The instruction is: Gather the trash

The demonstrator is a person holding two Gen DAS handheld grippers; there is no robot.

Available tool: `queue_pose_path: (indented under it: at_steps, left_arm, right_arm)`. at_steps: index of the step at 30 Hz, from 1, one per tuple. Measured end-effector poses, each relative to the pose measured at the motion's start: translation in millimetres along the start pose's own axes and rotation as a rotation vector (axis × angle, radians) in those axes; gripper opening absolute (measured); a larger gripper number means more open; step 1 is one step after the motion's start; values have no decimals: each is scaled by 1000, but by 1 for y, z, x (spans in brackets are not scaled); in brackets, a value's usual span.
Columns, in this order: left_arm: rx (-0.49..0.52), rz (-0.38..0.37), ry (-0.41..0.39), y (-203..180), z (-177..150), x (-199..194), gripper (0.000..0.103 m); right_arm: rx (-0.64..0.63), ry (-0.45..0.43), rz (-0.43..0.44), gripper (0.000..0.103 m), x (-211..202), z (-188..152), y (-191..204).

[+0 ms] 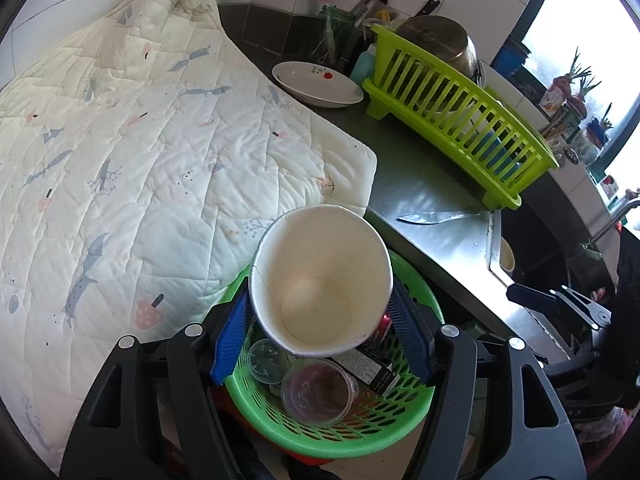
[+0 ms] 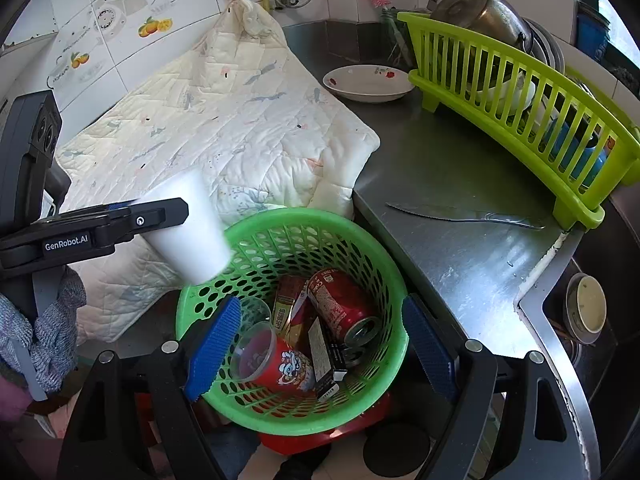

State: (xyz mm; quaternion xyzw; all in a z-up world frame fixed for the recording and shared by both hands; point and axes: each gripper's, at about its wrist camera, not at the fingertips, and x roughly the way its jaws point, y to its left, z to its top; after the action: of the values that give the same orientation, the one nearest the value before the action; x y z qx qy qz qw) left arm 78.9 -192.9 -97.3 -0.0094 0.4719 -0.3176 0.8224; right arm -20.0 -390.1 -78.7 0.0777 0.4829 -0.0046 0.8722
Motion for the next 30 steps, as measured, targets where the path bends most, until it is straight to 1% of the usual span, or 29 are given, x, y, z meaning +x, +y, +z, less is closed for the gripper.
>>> queue_pose_path:
  at_steps: [7, 9, 13, 18, 30]
  left_arm:
    - [2, -2, 1, 1, -3, -4, 69]
    - [-2, 1, 2, 2, -4, -6, 71]
    - [5, 8, -14, 2, -6, -13, 73]
    - [14, 38, -61, 4, -6, -30, 78]
    - [48, 150, -179, 8, -5, -71, 87]
  right_arm:
    - [-2, -11, 14, 80, -4, 0, 5]
    - [-1, -17, 19, 80, -6, 1, 5]
    - [0, -25, 23, 81, -7, 1, 8]
    - [0, -34, 26, 81, -9, 2, 10]
    - [-5, -76, 34, 82, -16, 10, 23]
